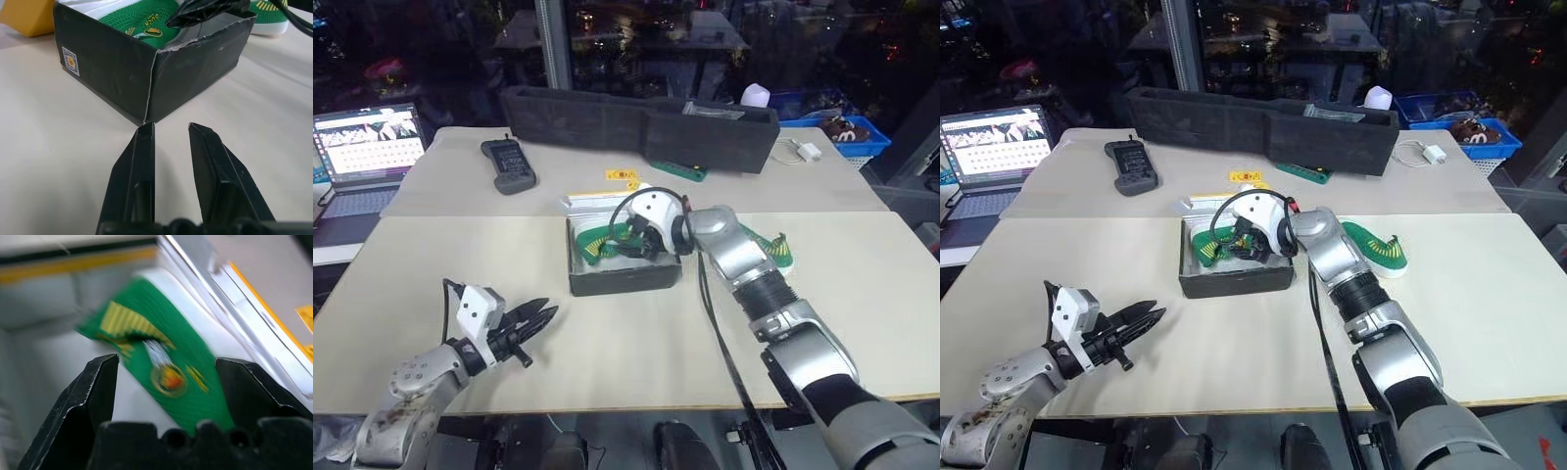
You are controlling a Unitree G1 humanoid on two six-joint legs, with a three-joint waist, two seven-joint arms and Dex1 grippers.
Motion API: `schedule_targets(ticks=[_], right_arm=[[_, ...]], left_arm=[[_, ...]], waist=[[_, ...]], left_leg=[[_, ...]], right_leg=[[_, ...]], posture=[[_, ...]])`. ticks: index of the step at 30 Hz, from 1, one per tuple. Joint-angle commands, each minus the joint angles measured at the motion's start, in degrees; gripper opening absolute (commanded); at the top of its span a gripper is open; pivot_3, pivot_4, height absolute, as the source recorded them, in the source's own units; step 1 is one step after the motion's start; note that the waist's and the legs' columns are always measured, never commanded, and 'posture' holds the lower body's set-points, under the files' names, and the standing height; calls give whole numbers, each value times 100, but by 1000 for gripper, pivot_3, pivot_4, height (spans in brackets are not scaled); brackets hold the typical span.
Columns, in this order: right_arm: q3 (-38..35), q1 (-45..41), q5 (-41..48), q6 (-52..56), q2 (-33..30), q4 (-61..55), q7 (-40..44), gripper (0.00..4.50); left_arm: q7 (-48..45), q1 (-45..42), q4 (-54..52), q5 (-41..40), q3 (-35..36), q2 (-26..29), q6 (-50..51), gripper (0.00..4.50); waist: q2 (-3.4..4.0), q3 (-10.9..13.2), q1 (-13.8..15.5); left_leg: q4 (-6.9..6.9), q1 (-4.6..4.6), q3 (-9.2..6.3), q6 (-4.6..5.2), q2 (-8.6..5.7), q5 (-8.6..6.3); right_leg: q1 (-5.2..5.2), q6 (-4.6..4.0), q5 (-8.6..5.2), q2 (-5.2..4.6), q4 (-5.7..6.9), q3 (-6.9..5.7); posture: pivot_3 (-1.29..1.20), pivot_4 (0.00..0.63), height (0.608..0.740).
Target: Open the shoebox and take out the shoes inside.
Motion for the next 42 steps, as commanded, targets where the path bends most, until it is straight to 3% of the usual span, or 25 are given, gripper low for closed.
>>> schedule_targets(ticks=[1, 17, 32, 42], right_arm=[[-199, -262, -99, -461, -98, 372, -144, 3742], [-1008, -252, 465, 240, -269, -421, -6, 3742], [-588, -606, -460, -1215, -91, 2052, -500, 3742], [-455, -699, -665, -1442, 412, 2208, -454, 3742]], left_arm=[[48, 112, -290, -74, 145, 10, -46, 1144], [34, 50, -241, -81, 136, 42, -57, 1144], [79, 71, -252, -65, 159, 26, -51, 1144], [156, 153, -334, -96, 178, 21, -25, 1144]], waist=[[0, 0, -27], [3, 1, -53], [3, 2, -65], [3, 2, -191]], left_leg=[[0, 1, 0, 0, 2, 0], [0, 2, 0, 0, 1, 0], [0, 10, 3, 0, 1, 0], [0, 14, 3, 0, 3, 0]], right_leg=[[0, 0, 0, 2, 2, 0], [1, 0, -1, 2, 4, 1], [6, 0, 0, 3, 4, 5], [8, -1, -1, 5, 10, 6]], posture=[[0, 150, 715], [0, 150, 715], [0, 150, 715], [0, 150, 715]])
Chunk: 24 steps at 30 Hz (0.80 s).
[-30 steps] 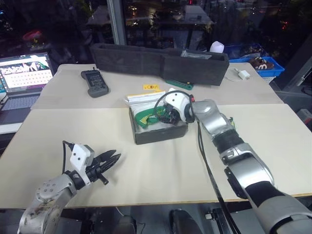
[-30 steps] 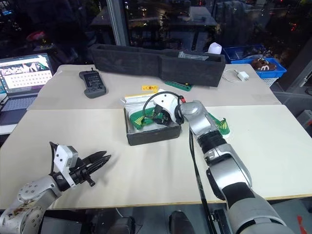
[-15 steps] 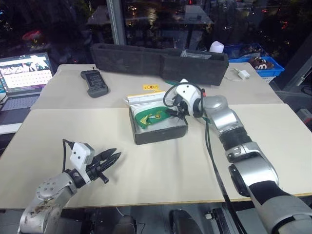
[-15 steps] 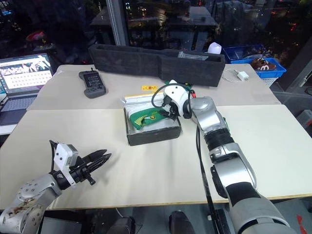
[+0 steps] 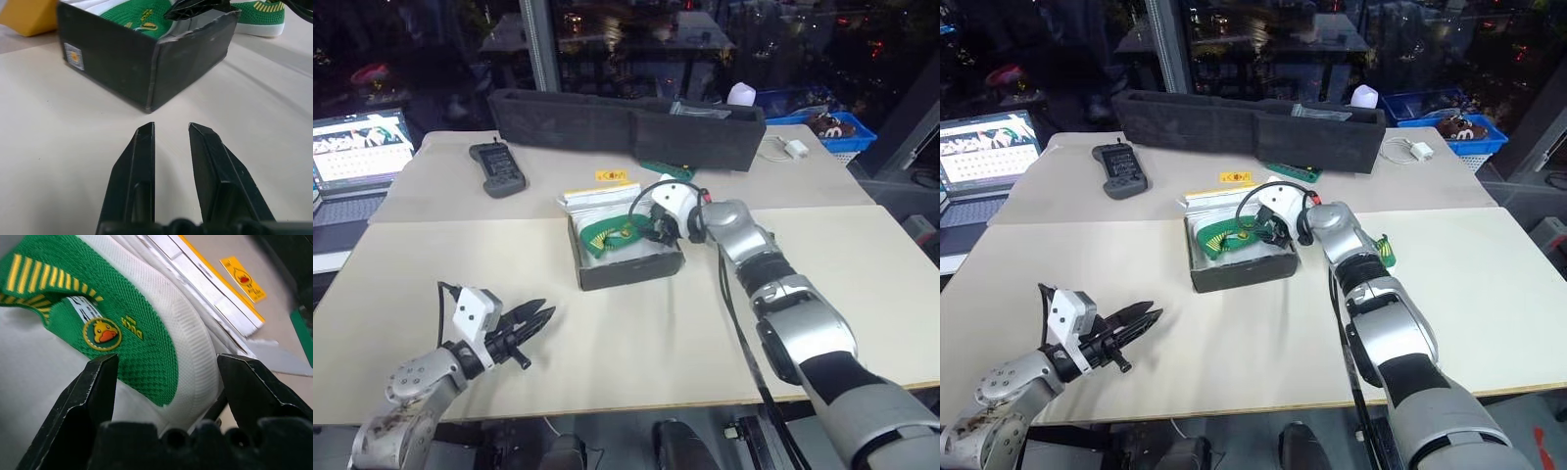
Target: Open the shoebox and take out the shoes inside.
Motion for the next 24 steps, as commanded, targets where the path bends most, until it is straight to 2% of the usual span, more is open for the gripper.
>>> schedule_targets(ticks=[1, 3, 4, 7, 11, 14, 16, 20, 22, 24], right_arm=[[150, -15, -116, -86, 168, -91, 94, 3742], [196, 14, -179, -85, 195, -96, 56, 3742], [215, 23, -225, -64, 221, -74, -16, 3499], [212, 13, -279, -26, 280, -29, -168, 2667], [210, 29, -306, -12, 340, -46, -268, 1255], [220, 81, -329, 4, 367, -79, -331, 555], [198, 106, -328, 28, 380, -116, -371, 344], [109, 152, -265, 66, 400, -379, -371, 232], [8, 166, -152, 78, 406, -679, -345, 227], [-268, 130, 233, 455, 361, -1463, -63, 226]], left_arm=[[33, 20, -237, -88, 152, 24, -23, 1144], [35, 31, -243, -92, 153, 26, -23, 1144], [39, 31, -244, -91, 148, 24, -22, 1144], [52, 17, -246, -99, 140, 23, -15, 1144], [62, 5, -240, -92, 134, 29, -15, 1144], [63, -2, -239, -92, 138, 39, -9, 1144], [66, -6, -234, -86, 138, 42, -6, 1144], [58, -5, -235, -85, 131, 50, -2, 1144], [50, -4, -231, -84, 127, 55, 1, 1144], [31, -2, -222, -81, 130, 70, -2, 1144]], waist=[[0, 0, -32], [0, 0, -48], [0, 0, -49], [0, 0, -53], [0, -1, -82], [0, -1, -117], [0, -1, -136], [0, -1, -163], [0, 0, -171], [2, 1, -173]], left_leg=[[0, 0, 0, 0, 0, 0], [0, 0, 0, 0, 0, 0], [0, 1, 0, 0, 1, 0], [0, 4, -1, 0, 1, 0], [0, 10, 0, 0, 2, 0], [-1, 12, 0, 0, 4, 0], [-1, 10, 0, 0, 4, 0], [-2, 9, -1, 0, 4, 0], [-2, 9, -1, 0, 4, 0], [-2, 6, -1, 0, 4, 0]], right_leg=[[0, 0, 0, 0, 0, 0], [0, 0, 0, 0, 0, 1], [0, -1, -1, 1, 1, 1], [0, -2, -1, 2, 4, 1], [3, -4, -3, 4, 7, 4], [4, -5, -3, 6, 8, 4], [2, -6, -4, 6, 9, 4], [2, -6, -4, 6, 8, 4], [1, -6, -4, 6, 9, 4], [-2, -6, -4, 6, 9, 4]], posture=[[0, 150, 715], [0, 150, 715], [0, 150, 715], [0, 150, 715], [0, 150, 715], [0, 150, 715], [0, 150, 715], [0, 150, 715], [0, 150, 715], [0, 150, 715]])
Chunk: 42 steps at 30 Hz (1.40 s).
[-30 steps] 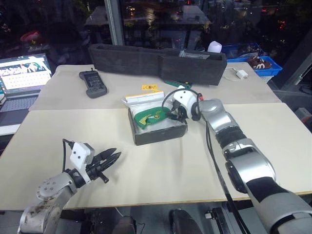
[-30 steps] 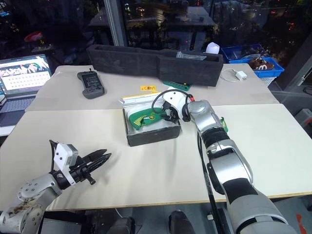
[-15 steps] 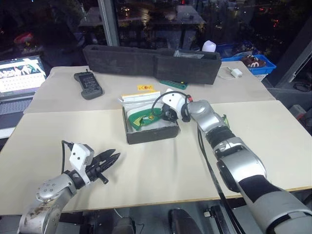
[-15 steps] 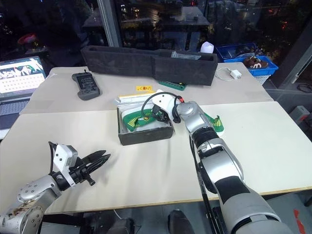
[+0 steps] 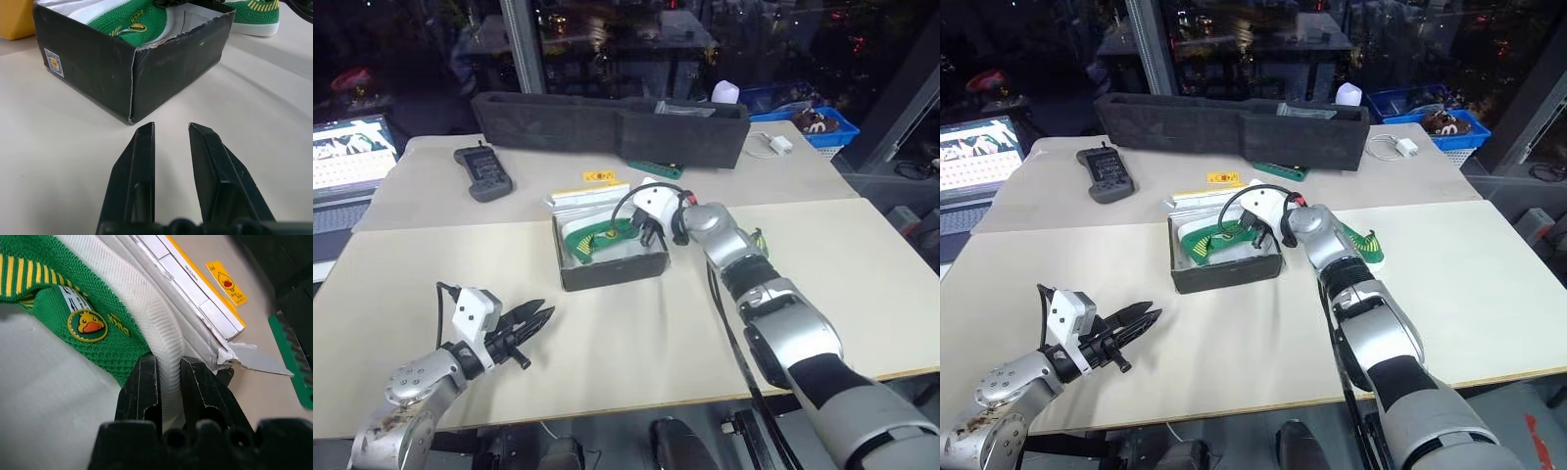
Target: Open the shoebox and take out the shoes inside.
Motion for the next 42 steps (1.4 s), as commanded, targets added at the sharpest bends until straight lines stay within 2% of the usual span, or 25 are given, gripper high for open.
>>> schedule_targets(ticks=[1, 7, 11, 17, 21, 25, 30, 35, 39, 42], right_arm=[[-413, -40, 691, 564, 21, -1310, 496, 226], [-821, 128, 1444, 1947, -334, -2840, 1090, 226], [-855, 216, 1544, 2345, -433, -3043, 948, 226], [-1402, 194, 2034, 3495, -663, -3529, 654, 226], [-2165, 593, 2679, 5687, -1403, -4684, 567, 226], [-2581, 1136, 3160, 7034, -2033, -5554, 585, 226], [-3350, 1860, 3772, 8912, -2708, -6045, 631, 226], [-3638, 2621, 4007, 9058, -2929, -5819, 252, 226], [-3368, 2791, 3887, 8974, -2997, -5571, 31, 226], [-3185, 2751, 3719, 8596, -2955, -4940, -153, 226]], left_arm=[[-20, -15, -215, -73, 129, 73, -12, 1144], [-51, -75, -175, -96, 122, 114, 21, 1144], [-71, -118, -130, -100, 100, 136, 16, 1144], [-94, -127, -145, -75, 53, 120, 16, 1144], [-129, -100, -113, -72, 73, 119, -17, 1144], [-139, -44, -104, -51, 37, 83, -52, 1144], [-196, -27, -100, -65, -72, 42, -39, 1144], [-244, -27, -84, -64, -174, 3, -32, 1144], [-274, -103, -41, -49, -256, -6, -15, 1144], [-272, -189, -3, -41, -309, -17, -3, 1144]], waist=[[4, 4, 3], [18, 16, 144], [18, 16, 210], [19, 16, 269], [19, 17, 375], [19, 17, 432], [23, 19, 426], [22, 18, 414], [23, 18, 393], [22, 18, 380]], left_leg=[[0, -5, 0, 0, 0, 0], [0, -46, -5, 0, -2, 0], [0, -55, -3, 0, -4, 1], [0, -79, -2, 0, -3, 1], [0, -102, -6, 1, -7, 1], [0, -103, -5, 1, -12, 0], [3, -97, 0, 2, -12, 1], [20, -91, 4, 3, -12, 2], [21, -92, 6, 4, -13, 2], [21, -92, 5, 4, -12, 2]], right_leg=[[-4, 0, 0, 0, 0, 0], [-43, 0, 1, -2, 5, -3], [-53, 0, 1, -4, 3, -4], [-79, -7, 6, -3, 7, -3], [-91, -38, 25, -9, 4, -10], [-85, -36, 24, -16, -11, -11], [-86, -1, 4, -13, -3, -5], [-75, 6, 8, -11, -3, 0], [-74, 10, 9, -11, -5, 3], [-73, 10, 9, -9, -5, 2]], posture=[[0, 150, 715], [0, 150, 715], [0, 150, 715], [0, 150, 715], [0, 150, 715], [0, 150, 715], [0, 150, 715], [0, 150, 715], [0, 150, 715], [0, 150, 715]])
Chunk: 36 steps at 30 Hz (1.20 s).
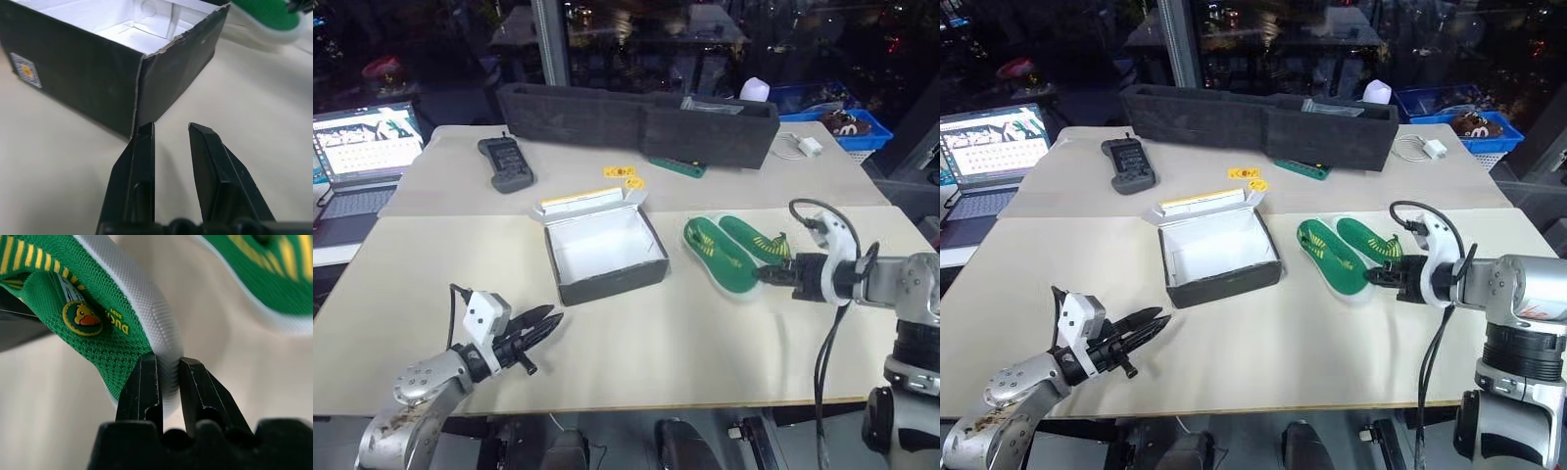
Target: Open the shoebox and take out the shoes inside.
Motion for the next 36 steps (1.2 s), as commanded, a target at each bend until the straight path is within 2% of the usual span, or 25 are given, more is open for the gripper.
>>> schedule_targets(ticks=[1, 6, 11, 12, 13, 17, 18, 19, 26, 30, 31, 33, 36], right_arm=[[105, -125, -67, -396, -73, 438, -165, 226], [497, -335, -349, -1310, -223, 1590, -236, 226], [807, -651, -374, -1789, -249, 2077, -245, 226], [820, -689, -371, -1840, -251, 2113, -267, 1149], [819, -717, -366, -1864, -262, 2127, -282, 1358], [873, -638, -359, -1916, -421, 1844, -253, 2720], [884, -590, -335, -1930, -484, 1722, -213, 2897], [970, -500, -352, -1992, -622, 1538, -135, 3405], [1013, 221, 68, -1960, -1841, 122, 773, 3405], [522, 764, 311, -2091, -2238, -913, 972, 3405], [392, 945, 314, -2264, -2211, -1285, 927, 3405], [-14, 1306, 331, -2399, -1536, -2264, 350, 3405], [-197, 1647, -52, -2773, -651, -3033, -602, 3405]], left_arm=[[-30, -86, -36, -44, -29, -8, -12, 1144], [-51, -115, -33, -46, -33, 4, -2, 1144], [-80, -96, -46, 0, -50, 42, -35, 1144], [-84, -95, -44, -2, -44, 46, -36, 1144], [-86, -93, -39, -1, -37, 48, -39, 1144], [-93, -63, -30, 0, 8, 64, -48, 1144], [-107, -50, -30, -7, 26, 76, -54, 1144], [-119, -35, -32, -11, 47, 93, -57, 1144], [-241, 98, 10, 22, 227, 266, -146, 1144], [158, 136, 232, 68, 740, 212, -143, 1144], [380, 76, 302, 57, 908, 136, -95, 1144], [1256, -113, 358, 104, 1297, -242, 7, 1144], [2235, -372, 417, 337, 1624, -695, 7, 1144]], waist=[[0, 0, -4], [0, 0, -37], [-3, -1, -80], [-3, -1, -79], [-3, -1, -78], [-2, -1, -63], [-2, -1, -60], [-2, -1, -60], [7, 5, -37], [7, 5, -66], [7, 5, -69], [5, 3, -69], [-15, -8, -51]], left_leg=[[0, 0, 0, 0, -1, 0], [1, 1, 0, 0, -1, 0], [6, 40, 0, 0, -2, 0], [6, 58, 0, 0, -2, 0], [6, 64, 0, -1, -3, 0], [4, 62, -1, -1, -3, -1], [4, 58, -1, -1, -3, -1], [3, 52, -1, 0, -3, -1], [3, 37, -1, 0, -4, -1], [3, 44, 1, -1, -2, -2], [3, 43, 1, 0, -2, -2], [3, 46, 1, 0, -2, -2], [2, 60, -1, -1, 4, -3]], right_leg=[[1, 2, 1, -1, -3, 1], [6, 5, 3, -1, -7, 1], [58, 10, 7, -2, -25, 1], [75, 10, 7, -2, -30, 1], [83, 10, 6, -3, -33, 2], [80, 11, 4, -3, -33, 1], [77, 12, 4, -3, -33, 0], [72, 13, 4, -3, -33, 0], [58, 16, 2, -6, -34, 0], [61, 12, -1, -5, -33, 0], [60, 12, -1, -5, -32, 0], [60, 13, -1, -5, -29, 0], [74, 17, 1, 0, -29, -1]], posture=[[0, 150, 715], [0, 150, 715], [0, 150, 715], [0, 150, 715], [0, 150, 715], [0, 150, 715], [0, 150, 715], [0, 150, 715], [0, 150, 715], [0, 150, 715], [0, 150, 715], [0, 150, 715], [0, 150, 715]])
